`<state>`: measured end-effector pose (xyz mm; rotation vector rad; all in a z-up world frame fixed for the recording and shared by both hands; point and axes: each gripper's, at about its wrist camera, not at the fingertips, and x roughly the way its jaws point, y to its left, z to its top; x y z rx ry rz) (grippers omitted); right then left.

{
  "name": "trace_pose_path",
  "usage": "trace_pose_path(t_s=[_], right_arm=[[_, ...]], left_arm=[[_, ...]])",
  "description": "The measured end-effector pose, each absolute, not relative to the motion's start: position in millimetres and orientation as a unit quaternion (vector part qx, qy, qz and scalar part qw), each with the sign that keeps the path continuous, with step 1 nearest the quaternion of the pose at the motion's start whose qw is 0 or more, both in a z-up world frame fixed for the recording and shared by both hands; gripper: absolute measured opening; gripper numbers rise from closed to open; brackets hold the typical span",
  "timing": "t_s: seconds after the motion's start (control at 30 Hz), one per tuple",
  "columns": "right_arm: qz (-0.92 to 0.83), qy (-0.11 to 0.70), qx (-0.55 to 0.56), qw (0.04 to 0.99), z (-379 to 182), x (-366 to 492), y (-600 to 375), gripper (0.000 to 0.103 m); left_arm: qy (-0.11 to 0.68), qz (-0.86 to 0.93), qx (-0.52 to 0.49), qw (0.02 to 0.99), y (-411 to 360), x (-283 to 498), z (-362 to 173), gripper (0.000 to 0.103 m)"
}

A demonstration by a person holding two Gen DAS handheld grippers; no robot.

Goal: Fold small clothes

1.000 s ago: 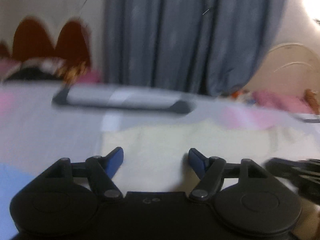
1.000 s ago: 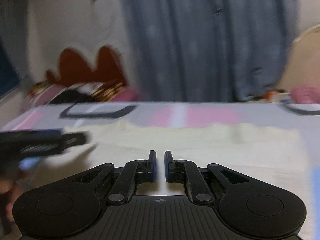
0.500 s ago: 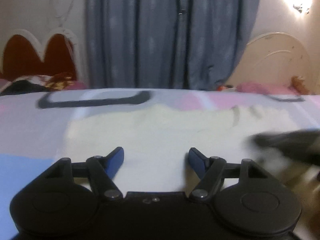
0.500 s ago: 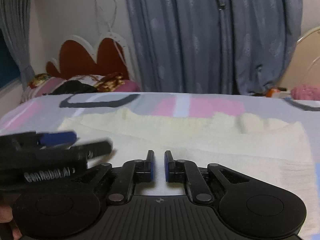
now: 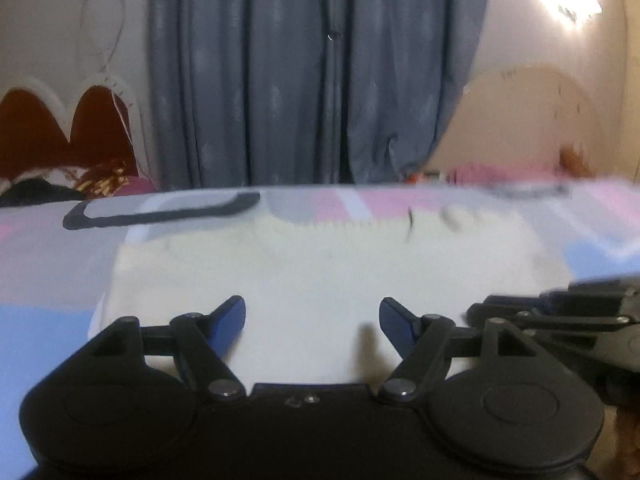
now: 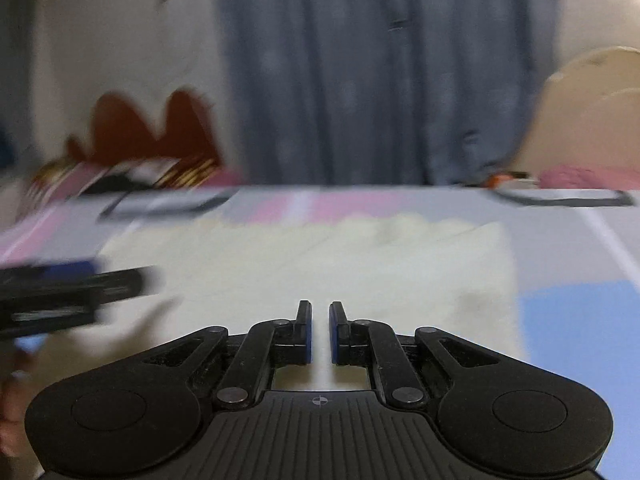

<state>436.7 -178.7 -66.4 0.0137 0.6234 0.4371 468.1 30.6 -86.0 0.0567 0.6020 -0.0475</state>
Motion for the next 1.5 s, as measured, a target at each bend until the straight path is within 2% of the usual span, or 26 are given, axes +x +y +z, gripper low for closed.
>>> trace_pose_path(t_s=[0.07,0.2,0.27,0.43,0.5,1.0,1.23,1.33,1.4,1.43,1.47,1.5], right_arm=[[0.2,0.305,-0.024,0.931,-72,431,-180,0.009],[0.107,0.315,0.001,0.943,-77,428,-237,0.009],[0.113,0.321,0.04,0.939,-80,428,-257,0.009],[0.118,0.293,0.029,0.948,-66,421,-248,0.009],[0.108,0.319,0.012,0.941,-80,427,-249,0.009],[0.124,0.301,0.007,0.946,-86,422,-253,0.01],[0.128,0.292,0.016,0.948,-90,421,-257,0.012],[0.146,0.301,0.024,0.942,-84,420,-263,0.023],[0.13,0.294,0.041,0.946,-66,403,-277,0.035],[0.126,0.286,0.051,0.949,-60,393,-284,0.05],[0.125,0.282,0.054,0.95,-54,382,-290,0.056],[0.125,0.281,0.048,0.95,-51,370,-293,0.056]], left_arm=[[0.313,-0.016,0.021,0.949,44,465,-97,0.073],[0.311,0.002,0.011,0.95,82,443,-101,0.074],[0.313,0.008,0.01,0.95,82,443,-96,0.071],[0.321,0.031,0.034,0.946,70,452,-99,0.074],[0.318,0.027,0.02,0.948,79,451,-102,0.074],[0.314,0.041,0.044,0.947,73,449,-106,0.076],[0.316,0.034,0.033,0.948,78,451,-107,0.081],[0.33,0.044,0.057,0.941,72,442,-98,0.081],[0.327,0.046,0.067,0.942,72,421,-90,0.085],[0.321,0.043,0.067,0.944,73,408,-88,0.086],[0.32,0.042,0.067,0.944,74,397,-87,0.087],[0.321,0.041,0.069,0.944,75,388,-87,0.087]])
